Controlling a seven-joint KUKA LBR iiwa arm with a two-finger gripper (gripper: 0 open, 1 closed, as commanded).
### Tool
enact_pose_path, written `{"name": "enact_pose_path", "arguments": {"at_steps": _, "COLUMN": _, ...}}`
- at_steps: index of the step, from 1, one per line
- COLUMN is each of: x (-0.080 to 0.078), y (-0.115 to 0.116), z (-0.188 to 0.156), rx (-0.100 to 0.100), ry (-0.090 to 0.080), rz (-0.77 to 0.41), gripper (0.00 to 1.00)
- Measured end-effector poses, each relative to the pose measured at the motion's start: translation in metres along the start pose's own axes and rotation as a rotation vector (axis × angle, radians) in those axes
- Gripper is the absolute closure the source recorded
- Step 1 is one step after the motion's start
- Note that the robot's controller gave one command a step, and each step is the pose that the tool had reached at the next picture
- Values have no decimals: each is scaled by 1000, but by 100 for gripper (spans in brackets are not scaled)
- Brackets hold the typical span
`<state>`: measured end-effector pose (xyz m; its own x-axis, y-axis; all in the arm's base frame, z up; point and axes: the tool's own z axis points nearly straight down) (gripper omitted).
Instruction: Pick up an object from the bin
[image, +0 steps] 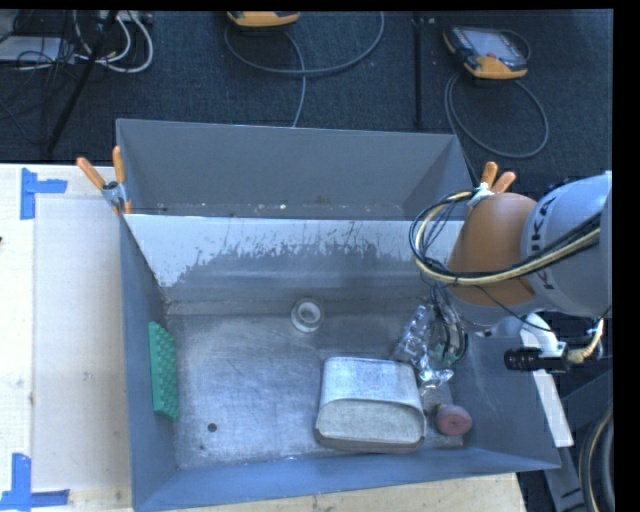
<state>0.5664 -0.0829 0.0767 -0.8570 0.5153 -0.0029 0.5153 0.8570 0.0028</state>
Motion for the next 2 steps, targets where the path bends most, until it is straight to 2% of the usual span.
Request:
{"name": "enact_pose_path", "arguments": {"at_steps": 1, "x": 0, "y": -1, "z": 1, "rx": 1, "ry": -4, "rz": 0, "gripper": 0}}
{"name": "enact_pose_path", "arguments": {"at_steps": 2, "x": 32, "y": -11, "z": 3, "rx": -2, "ry": -12, "rz": 12, "gripper": 0}}
